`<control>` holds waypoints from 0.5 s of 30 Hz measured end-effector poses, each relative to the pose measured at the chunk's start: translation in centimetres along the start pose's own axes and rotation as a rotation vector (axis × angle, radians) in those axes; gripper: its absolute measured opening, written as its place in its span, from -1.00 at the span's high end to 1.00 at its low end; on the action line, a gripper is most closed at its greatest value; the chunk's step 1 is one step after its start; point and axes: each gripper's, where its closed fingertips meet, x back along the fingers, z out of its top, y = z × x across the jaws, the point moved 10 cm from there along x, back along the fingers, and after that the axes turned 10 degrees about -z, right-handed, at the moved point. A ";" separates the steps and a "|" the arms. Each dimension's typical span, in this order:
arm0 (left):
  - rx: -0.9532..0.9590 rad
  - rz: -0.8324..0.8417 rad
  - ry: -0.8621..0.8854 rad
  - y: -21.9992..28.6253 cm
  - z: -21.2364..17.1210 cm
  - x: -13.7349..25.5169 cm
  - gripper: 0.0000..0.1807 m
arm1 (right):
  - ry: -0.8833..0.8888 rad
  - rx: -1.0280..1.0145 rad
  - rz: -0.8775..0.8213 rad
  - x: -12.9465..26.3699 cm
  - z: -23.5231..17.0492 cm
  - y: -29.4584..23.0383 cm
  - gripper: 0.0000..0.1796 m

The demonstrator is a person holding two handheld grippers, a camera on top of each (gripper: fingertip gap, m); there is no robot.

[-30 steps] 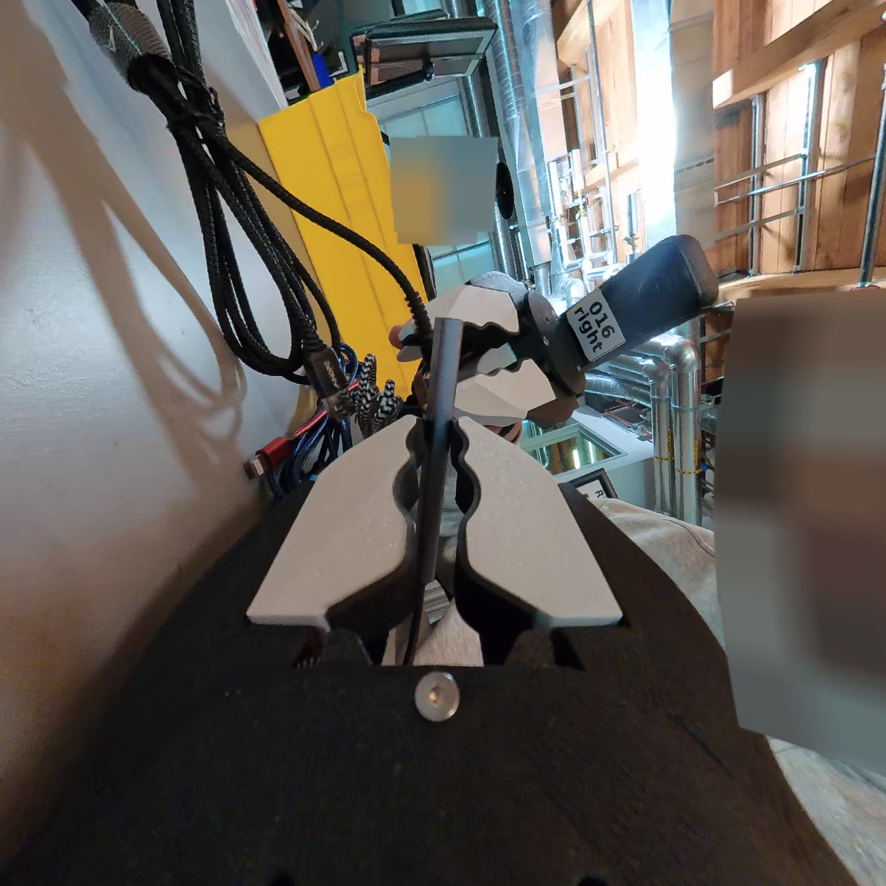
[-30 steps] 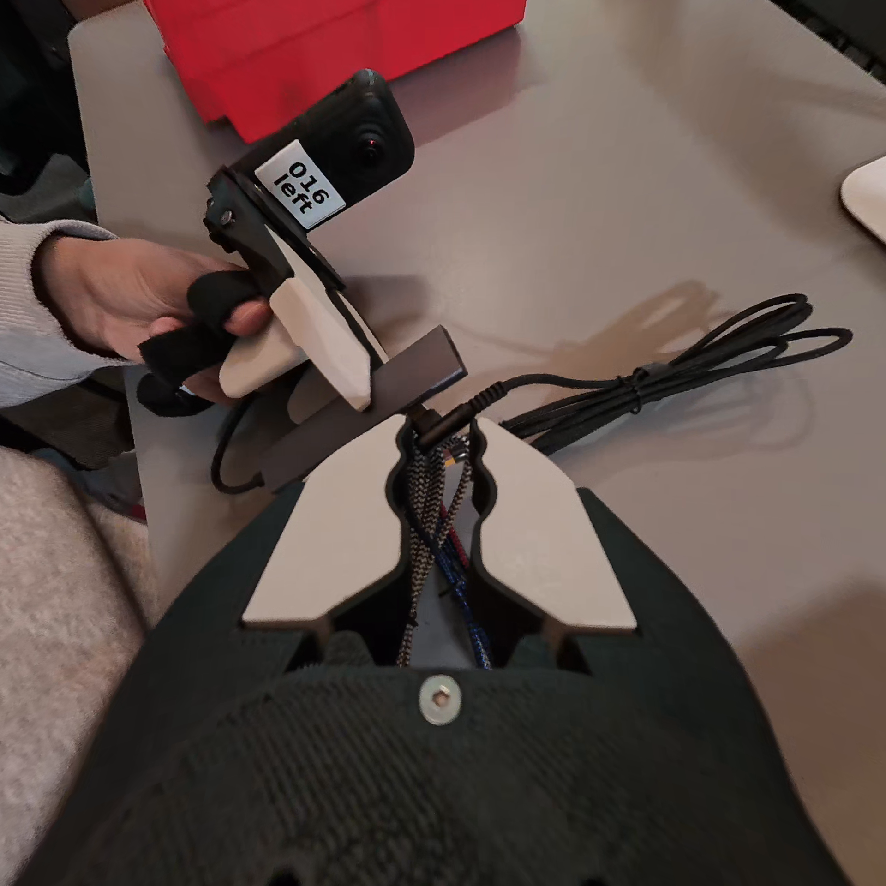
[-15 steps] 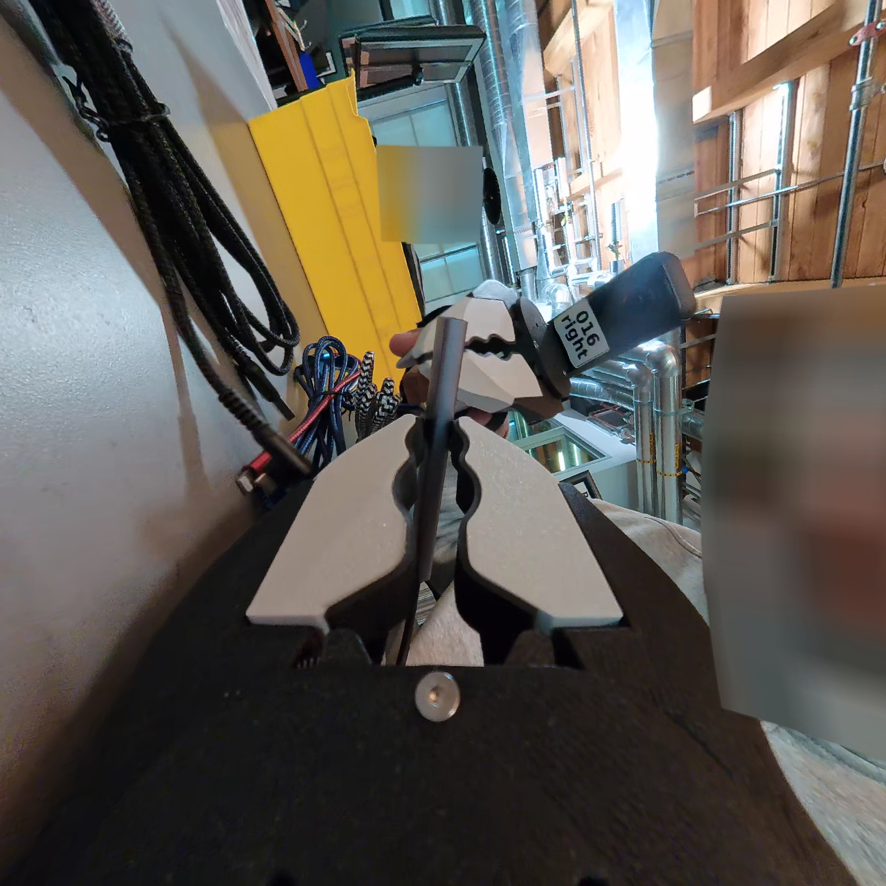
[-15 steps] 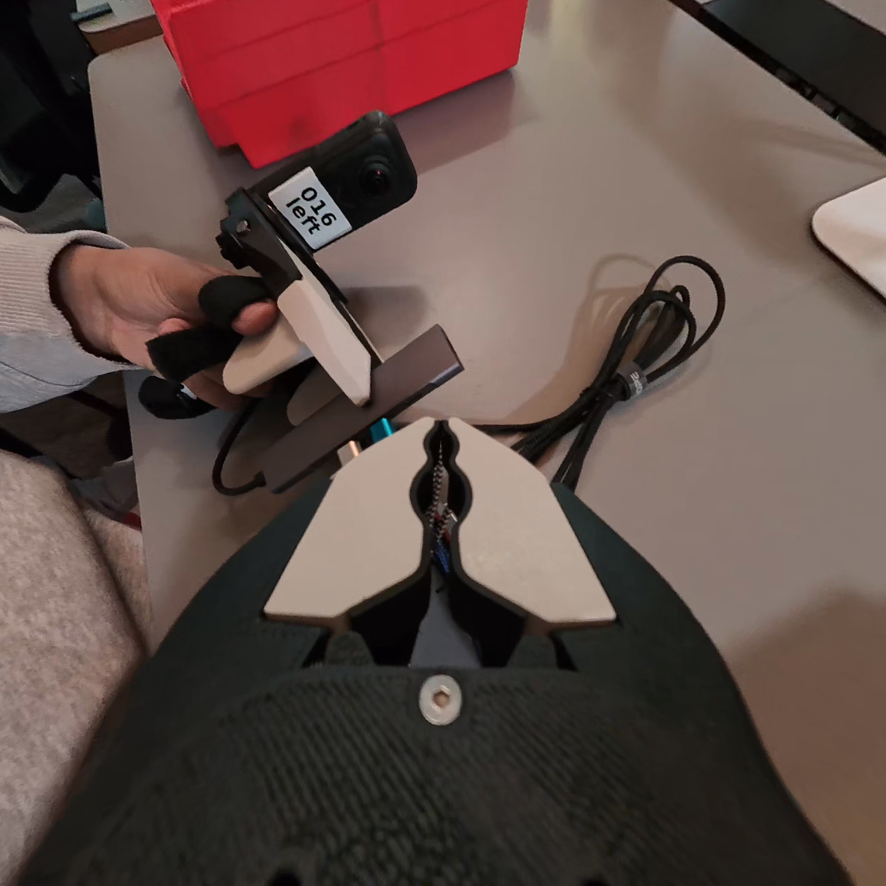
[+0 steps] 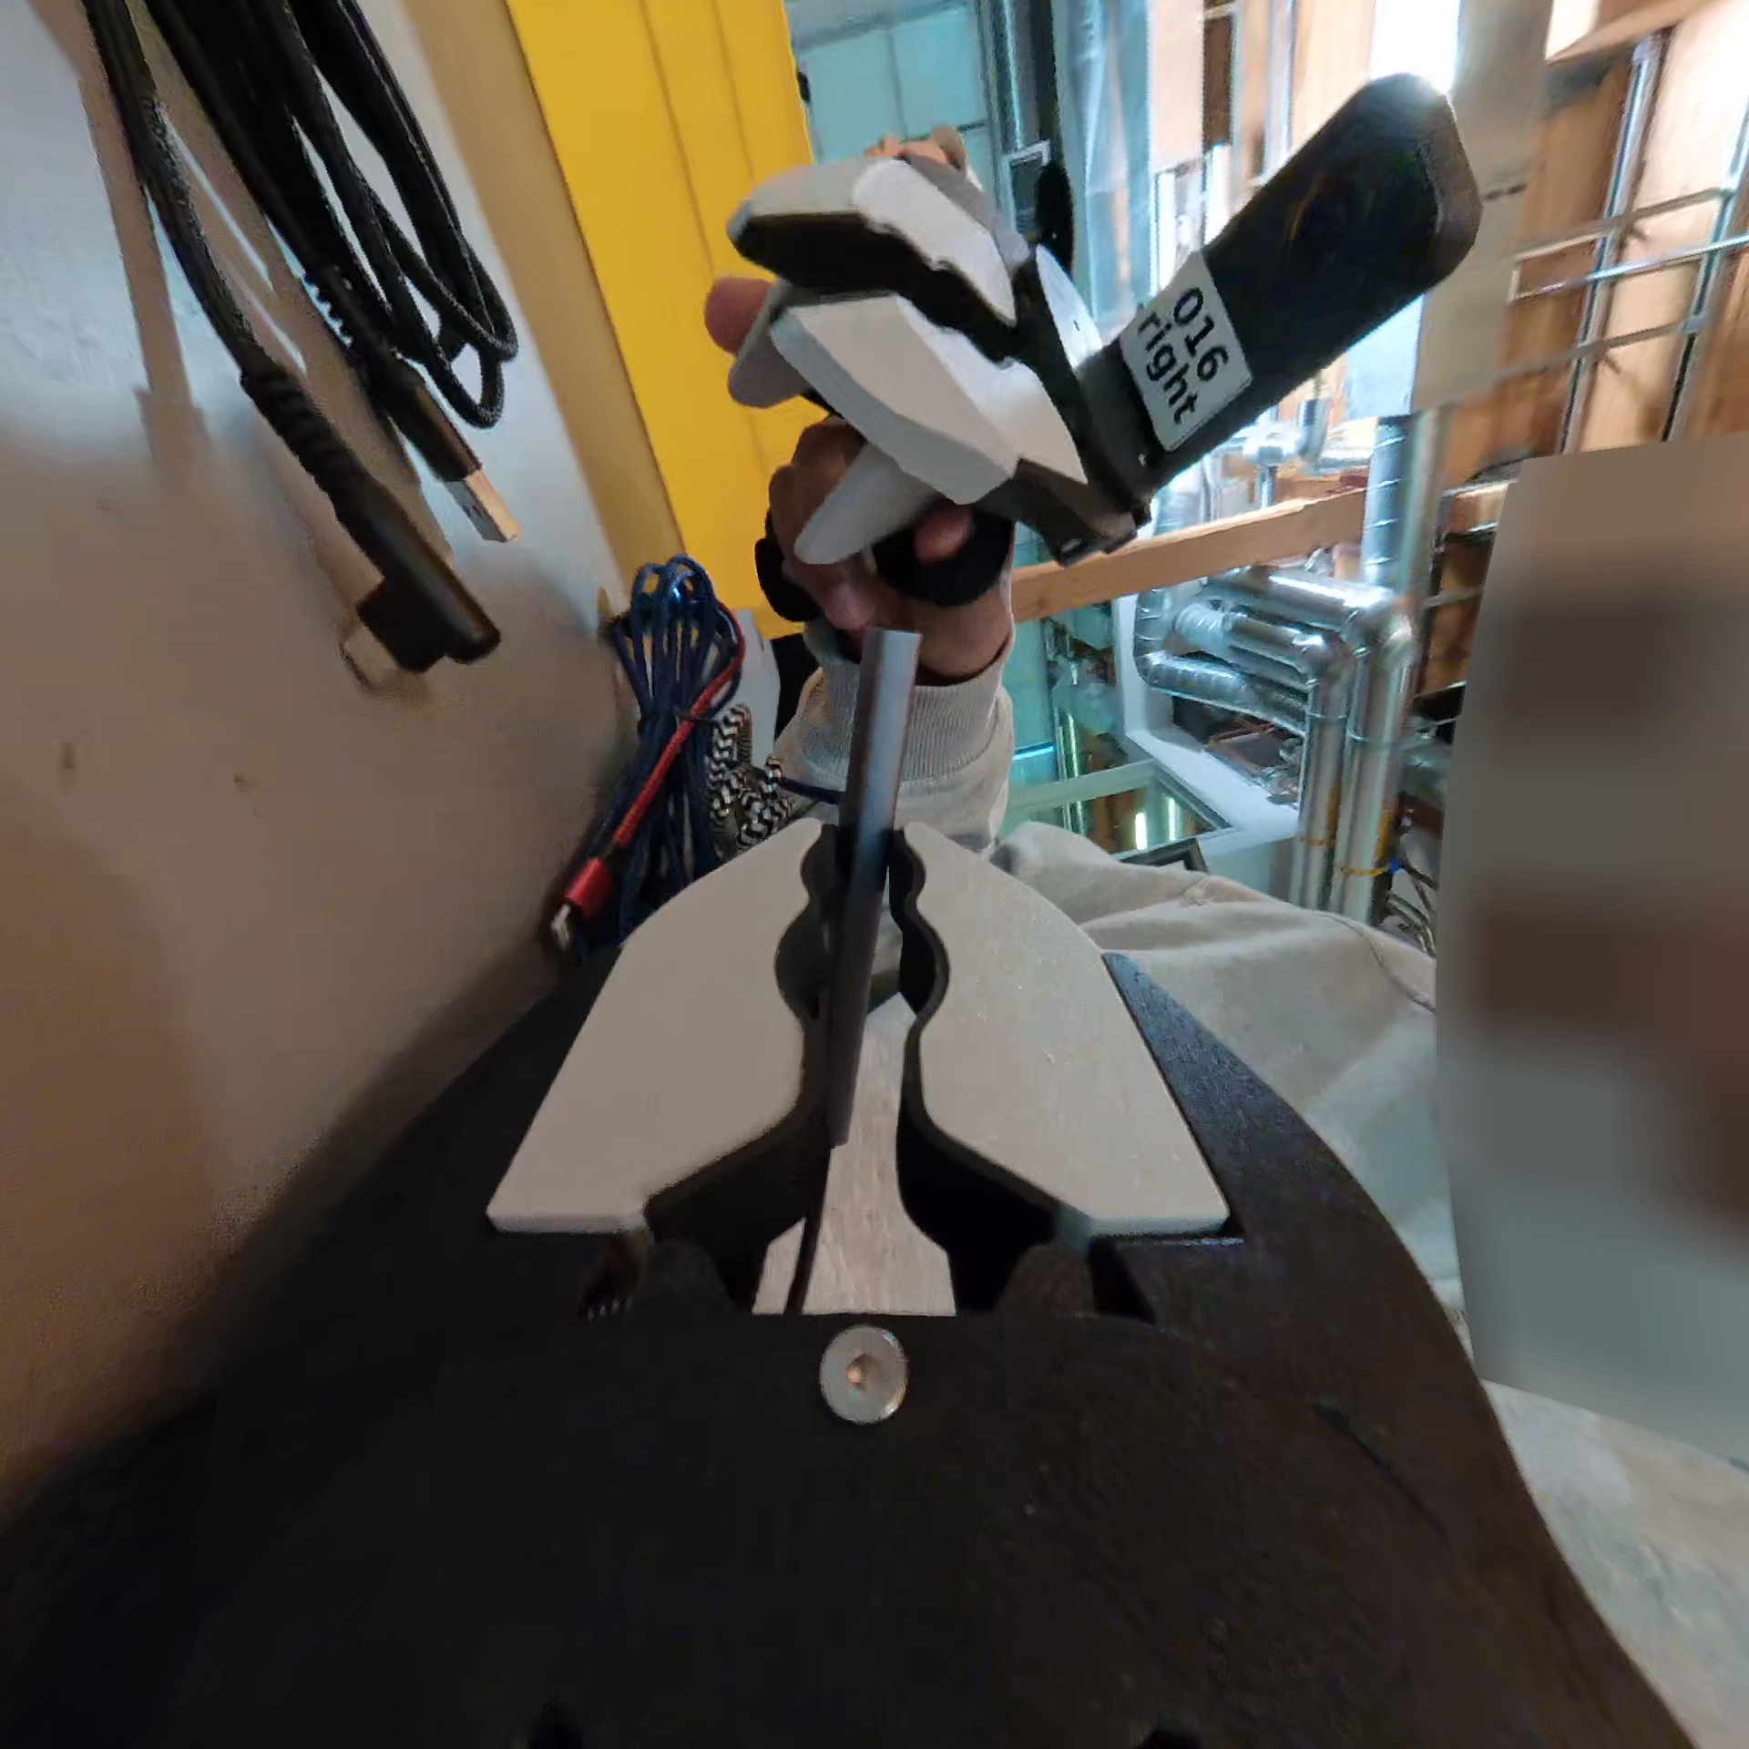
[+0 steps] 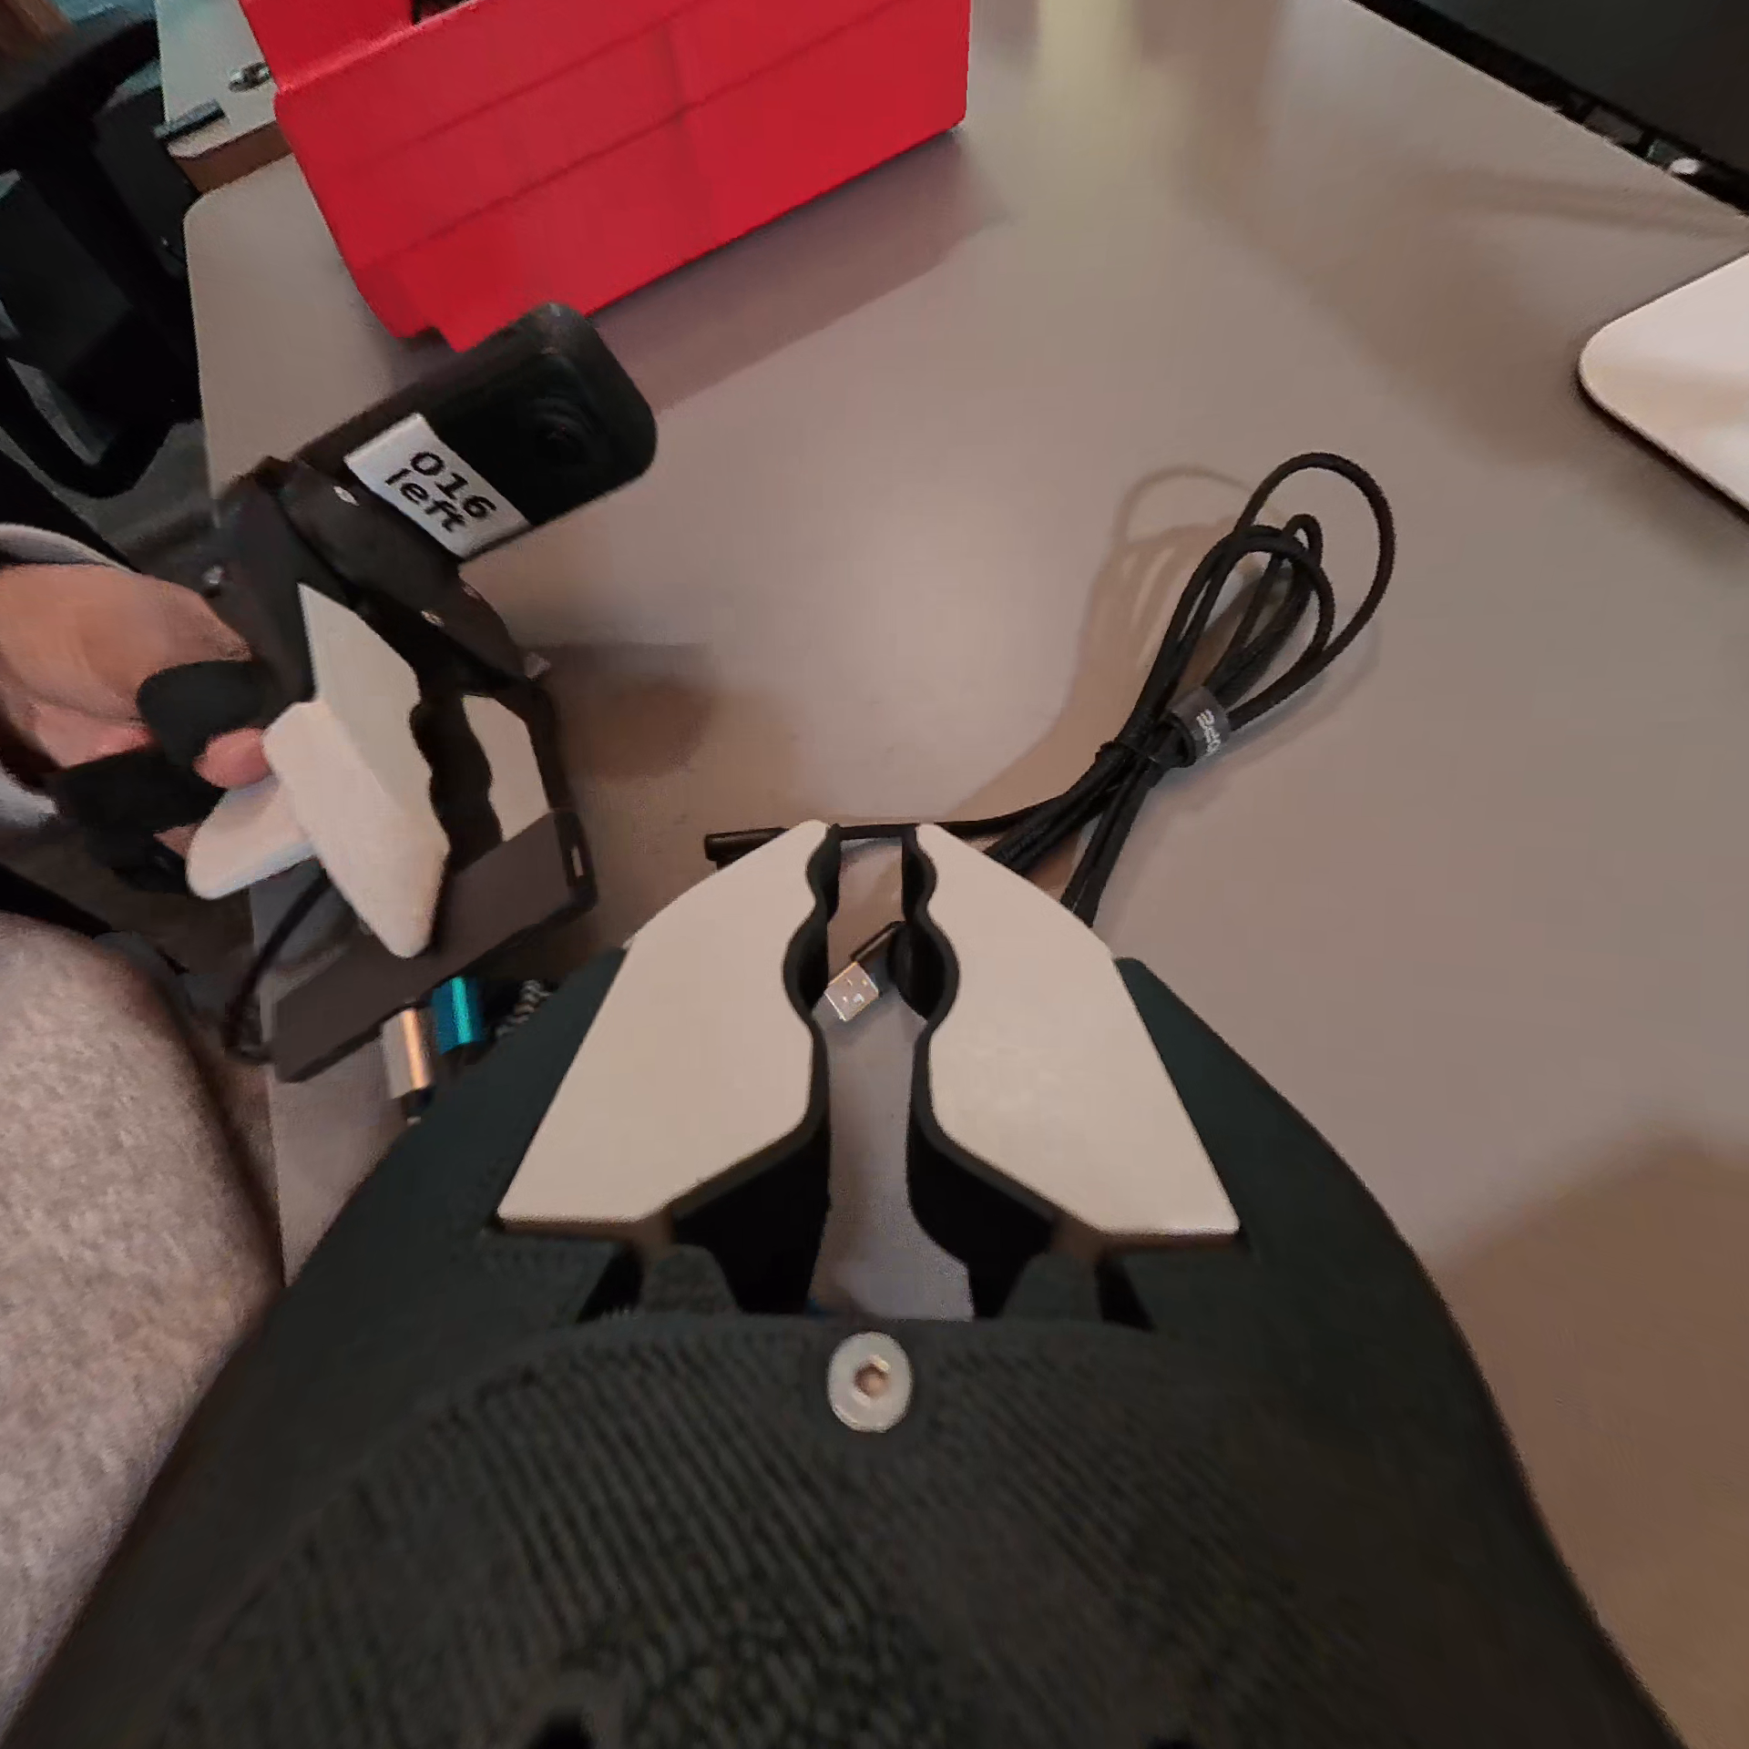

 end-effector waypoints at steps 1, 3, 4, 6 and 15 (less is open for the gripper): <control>-0.005 0.004 0.011 0.1 -0.1 0.3 0.90 | -0.019 0.003 -0.001 -0.3 0.0 -0.1 0.87; -0.012 0.004 0.031 0.4 0.3 1.1 0.90 | -0.069 -0.024 0.022 -1.1 -0.3 -0.3 0.87; -0.016 0.014 0.033 0.4 0.6 1.4 0.90 | -0.095 -0.054 0.046 -1.5 -0.4 -0.5 0.87; -0.033 0.045 0.035 0.4 1.0 2.1 0.91 | -0.171 -0.130 0.103 -2.5 -0.6 -0.7 0.82; -0.065 0.067 0.025 1.7 0.9 2.7 0.90 | -0.425 -0.232 0.130 -5.5 0.0 -2.5 0.59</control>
